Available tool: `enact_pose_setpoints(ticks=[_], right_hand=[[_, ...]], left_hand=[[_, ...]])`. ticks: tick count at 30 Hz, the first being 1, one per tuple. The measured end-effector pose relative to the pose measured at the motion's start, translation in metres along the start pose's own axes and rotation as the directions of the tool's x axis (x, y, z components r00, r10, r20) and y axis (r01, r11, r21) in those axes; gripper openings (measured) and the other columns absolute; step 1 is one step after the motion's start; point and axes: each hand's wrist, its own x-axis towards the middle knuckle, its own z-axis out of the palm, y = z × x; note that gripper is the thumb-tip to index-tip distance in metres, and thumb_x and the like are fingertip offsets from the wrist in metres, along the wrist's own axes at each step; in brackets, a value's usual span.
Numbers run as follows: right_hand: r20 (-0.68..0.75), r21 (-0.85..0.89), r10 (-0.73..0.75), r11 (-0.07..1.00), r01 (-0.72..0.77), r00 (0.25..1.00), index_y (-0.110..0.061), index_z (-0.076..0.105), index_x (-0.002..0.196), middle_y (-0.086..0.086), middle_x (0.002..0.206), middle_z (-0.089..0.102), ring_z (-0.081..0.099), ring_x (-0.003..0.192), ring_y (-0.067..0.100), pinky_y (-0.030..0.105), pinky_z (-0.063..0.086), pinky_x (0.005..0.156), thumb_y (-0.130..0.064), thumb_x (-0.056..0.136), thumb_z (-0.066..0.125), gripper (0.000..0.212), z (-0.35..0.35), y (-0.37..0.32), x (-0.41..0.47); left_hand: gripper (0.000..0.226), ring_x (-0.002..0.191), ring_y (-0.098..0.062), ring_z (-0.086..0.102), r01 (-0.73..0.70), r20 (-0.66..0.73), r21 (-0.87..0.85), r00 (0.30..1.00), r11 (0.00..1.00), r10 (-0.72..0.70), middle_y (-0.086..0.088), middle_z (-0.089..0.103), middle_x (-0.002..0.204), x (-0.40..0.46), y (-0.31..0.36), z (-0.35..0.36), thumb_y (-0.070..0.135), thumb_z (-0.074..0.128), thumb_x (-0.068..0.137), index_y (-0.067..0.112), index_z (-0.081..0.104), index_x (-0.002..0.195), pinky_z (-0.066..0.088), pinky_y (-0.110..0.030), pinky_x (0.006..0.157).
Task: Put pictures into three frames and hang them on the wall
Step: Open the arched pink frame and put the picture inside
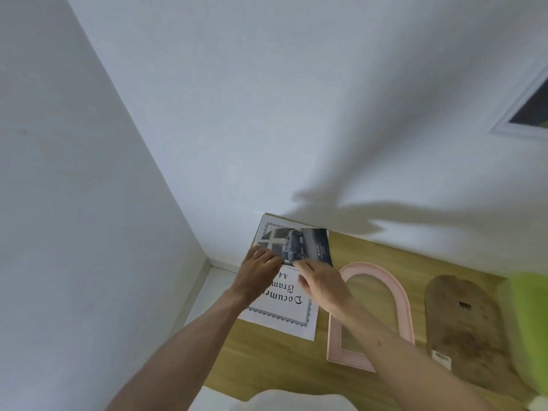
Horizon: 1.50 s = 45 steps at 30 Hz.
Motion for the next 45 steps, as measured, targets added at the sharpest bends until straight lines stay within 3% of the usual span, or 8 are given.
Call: enact_pose_setpoints(ticks=[6, 11, 18, 24, 28, 34, 40, 45], right_hand=[[-0.071, 0.199, 0.177, 0.967, -0.160, 0.982, -0.012, 0.062, 0.121, 0.004, 0.100, 0.071, 0.068, 0.073, 0.018, 0.034, 0.058, 0.060, 0.004, 0.089, 0.064, 0.036, -0.040, 0.018, 0.004], [-0.159, 0.364, 0.293, 0.905, -0.220, 0.943, -0.008, 0.062, 0.120, -0.008, 0.098, 0.067, 0.061, 0.081, 0.005, 0.019, 0.047, 0.076, 0.003, 0.094, 0.055, 0.028, -0.085, 0.036, -0.004], [-0.026, 0.705, 0.615, 0.571, -0.422, 0.788, -0.033, 0.055, 0.123, -0.006, 0.102, 0.070, 0.066, 0.096, 0.011, 0.026, 0.050, 0.084, -0.011, 0.099, 0.055, 0.032, -0.123, 0.052, -0.036], [0.045, 0.832, 0.792, 0.308, -0.462, 0.609, -0.032, 0.057, 0.120, -0.005, 0.093, 0.068, 0.065, 0.089, 0.005, 0.023, 0.047, 0.074, -0.004, 0.093, 0.061, 0.039, -0.132, 0.057, -0.068], [0.062, 0.794, 0.853, 0.273, -0.544, 0.518, -0.028, 0.059, 0.124, -0.005, 0.108, 0.068, 0.064, 0.098, 0.005, 0.023, 0.052, 0.074, -0.006, 0.093, 0.062, 0.038, -0.123, 0.062, -0.096], [0.105, 0.555, 0.883, 0.329, -0.764, 0.457, -0.024, 0.047, 0.143, -0.001, 0.117, 0.064, 0.062, 0.095, 0.013, 0.034, 0.056, 0.080, -0.022, 0.100, 0.055, 0.043, -0.090, 0.083, -0.148], [0.210, 0.371, 0.888, 0.315, -0.874, 0.409, -0.018, 0.040, 0.147, 0.005, 0.117, 0.064, 0.062, 0.085, 0.014, 0.024, 0.047, 0.064, -0.020, 0.098, 0.058, 0.053, -0.066, 0.091, -0.178], [0.299, 0.183, 0.809, 0.472, -0.862, 0.506, -0.017, 0.046, 0.144, 0.002, 0.137, 0.054, 0.057, 0.118, 0.020, 0.035, 0.048, 0.097, -0.021, 0.097, 0.058, 0.048, -0.057, 0.092, -0.186]], left_hand=[[0.034, 0.104, -0.021, 0.061, 0.195, -0.036, -0.219, 0.978, 0.956, -0.207, 0.002, 0.068, 0.110, 0.030, 0.018, -0.039, 0.030, 0.073, 0.083, 0.015, 0.065, 0.112, 0.044, -0.031, 0.097], [0.034, 0.096, -0.012, 0.060, 0.331, -0.009, -0.386, 0.932, 0.861, -0.363, 0.010, 0.064, 0.106, 0.056, 0.026, -0.070, 0.034, 0.075, 0.081, 0.018, 0.059, 0.106, 0.047, -0.027, 0.084], [0.034, 0.088, -0.008, 0.061, 0.403, 0.098, -0.637, 0.888, 0.657, -0.450, 0.010, 0.067, 0.090, 0.076, 0.053, -0.083, 0.036, 0.084, 0.073, 0.023, 0.060, 0.093, 0.046, -0.017, 0.077], [0.031, 0.082, -0.016, 0.071, 0.527, 0.320, -0.750, 0.818, 0.401, -0.478, 0.003, 0.072, 0.091, 0.075, 0.079, -0.069, 0.019, 0.082, 0.072, 0.023, 0.067, 0.099, 0.058, -0.039, 0.083], [0.042, 0.081, -0.020, 0.071, 0.564, 0.395, -0.710, 0.815, 0.421, -0.424, -0.002, 0.070, 0.093, 0.067, 0.099, -0.050, 0.004, 0.074, 0.075, 0.025, 0.068, 0.111, 0.060, -0.041, 0.080], [0.051, 0.075, -0.017, 0.066, 0.624, 0.485, -0.648, 0.780, 0.436, -0.395, -0.007, 0.065, 0.092, 0.053, 0.134, -0.019, -0.001, 0.070, 0.080, 0.019, 0.062, 0.126, 0.050, -0.014, 0.058], [0.064, 0.080, -0.017, 0.066, 0.706, 0.562, -0.495, 0.705, 0.507, -0.432, 0.001, 0.064, 0.086, 0.030, 0.154, 0.016, -0.002, 0.070, 0.079, 0.015, 0.052, 0.138, 0.054, -0.024, 0.073], [0.060, 0.092, -0.020, 0.061, 0.686, 0.576, -0.352, 0.695, 0.637, -0.431, -0.004, 0.060, 0.099, 0.015, 0.159, 0.032, 0.006, 0.071, 0.081, 0.008, 0.052, 0.139, 0.054, -0.033, 0.087]])
